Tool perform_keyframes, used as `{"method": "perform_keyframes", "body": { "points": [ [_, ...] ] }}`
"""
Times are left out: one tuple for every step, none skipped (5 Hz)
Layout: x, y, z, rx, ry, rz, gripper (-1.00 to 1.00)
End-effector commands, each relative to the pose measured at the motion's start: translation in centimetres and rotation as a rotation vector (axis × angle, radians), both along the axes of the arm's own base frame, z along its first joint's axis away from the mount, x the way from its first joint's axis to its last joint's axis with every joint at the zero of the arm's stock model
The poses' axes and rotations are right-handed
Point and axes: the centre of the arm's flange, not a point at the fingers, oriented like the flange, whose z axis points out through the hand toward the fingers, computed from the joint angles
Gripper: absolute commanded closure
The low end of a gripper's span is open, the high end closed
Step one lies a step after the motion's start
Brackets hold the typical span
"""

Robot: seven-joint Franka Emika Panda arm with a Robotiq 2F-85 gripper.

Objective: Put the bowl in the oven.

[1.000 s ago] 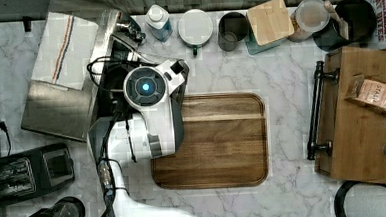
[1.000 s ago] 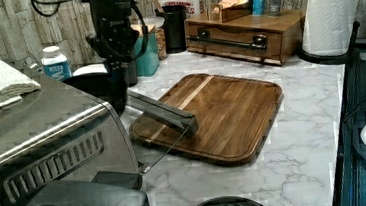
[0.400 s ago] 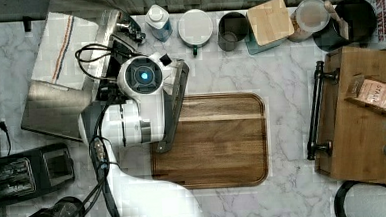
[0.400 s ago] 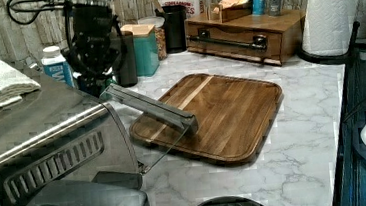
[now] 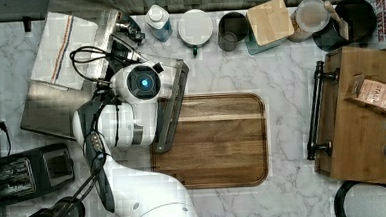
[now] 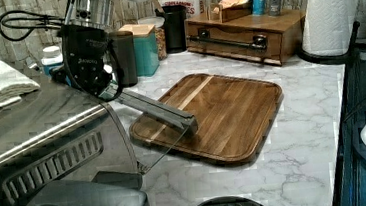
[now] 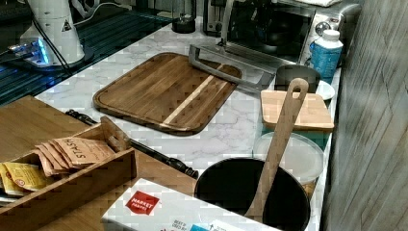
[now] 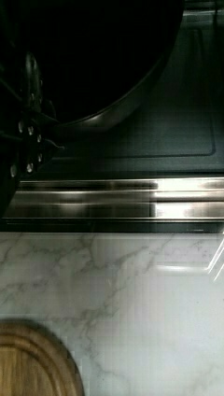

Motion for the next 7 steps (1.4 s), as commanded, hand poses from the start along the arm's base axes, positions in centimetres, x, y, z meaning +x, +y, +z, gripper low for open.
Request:
{"method": "perform_keyframes", "body": {
  "points": [
    [-0.9,1.0,3.1,0.084,-0.069,-0.065,-1.00],
    [-1.1,-1.4,3.2,0.167,-0.026,-0.097,-1.00],
    [-2.3,-4.4,5.1,0.148,-0.078,-0.170,-1.00],
    [-3.4,-8.6,6.8,0.161,-0.136,-0.257,-1.00],
    [-3.4,-8.6,6.8,0.161,-0.136,-0.257,-1.00],
    [-3.4,-8.6,6.8,0.161,-0.136,-0.257,-1.00],
    [-3.4,-8.6,6.8,0.161,-0.136,-0.257,-1.00]
  ]
}}
